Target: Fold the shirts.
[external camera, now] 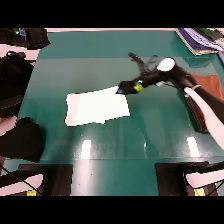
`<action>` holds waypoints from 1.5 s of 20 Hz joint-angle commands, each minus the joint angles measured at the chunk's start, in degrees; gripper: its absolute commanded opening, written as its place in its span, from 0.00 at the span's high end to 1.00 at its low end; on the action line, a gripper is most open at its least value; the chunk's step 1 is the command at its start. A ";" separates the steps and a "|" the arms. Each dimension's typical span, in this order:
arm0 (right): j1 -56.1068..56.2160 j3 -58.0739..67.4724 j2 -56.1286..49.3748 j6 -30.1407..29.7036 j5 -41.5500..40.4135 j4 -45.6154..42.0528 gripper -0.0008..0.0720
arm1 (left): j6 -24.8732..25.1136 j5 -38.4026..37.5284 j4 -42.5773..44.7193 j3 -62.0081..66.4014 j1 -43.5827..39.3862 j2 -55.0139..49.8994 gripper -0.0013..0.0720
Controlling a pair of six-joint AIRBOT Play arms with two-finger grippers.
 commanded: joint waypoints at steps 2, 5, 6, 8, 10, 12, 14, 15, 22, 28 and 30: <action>-10.19 -13.38 0.24 1.95 -1.86 2.47 0.11 | 0.02 2.08 -3.72 -2.49 0.04 -0.39 0.95; -7.43 -13.53 -4.94 0.94 -4.04 8.44 0.14 | 0.04 2.10 -4.90 -3.80 0.04 -0.39 0.95; -5.84 -13.51 -6.58 -0.90 -5.84 12.31 0.18 | 0.24 2.08 -5.22 -3.87 0.04 -0.39 0.95; -2.73 -11.61 -9.90 -3.02 -7.54 18.32 0.21 | 1.51 2.12 -6.27 -3.87 0.04 -0.39 0.95; 0.68 -5.99 -13.75 -3.02 -6.71 18.91 0.30 | 1.51 2.10 -6.82 -3.87 0.04 -0.39 0.95; 3.50 -0.46 -16.74 -3.02 -6.91 18.80 0.54 | 1.53 2.08 -7.93 -3.87 0.04 -0.39 0.95; 4.68 3.78 -18.16 -3.21 -7.96 18.67 0.96 | 1.62 2.21 -8.55 -3.87 -0.85 -0.39 0.95; 4.63 5.60 -18.25 -3.21 -8.17 18.69 0.96 | 2.40 2.40 -8.48 -3.87 -1.79 -0.39 0.95; -14.69 16.17 -6.19 8.57 -5.97 -5.25 0.96 | 3.56 6.64 -7.54 -3.89 -13.44 -0.39 0.95; -40.94 20.68 1.46 10.80 -2.62 -11.67 0.96 | 4.46 11.56 -7.74 -3.89 -18.67 -0.39 0.95; -46.64 20.61 2.12 10.80 -2.73 -11.50 0.96 | 4.44 11.63 -7.63 -3.89 -18.64 -0.39 0.95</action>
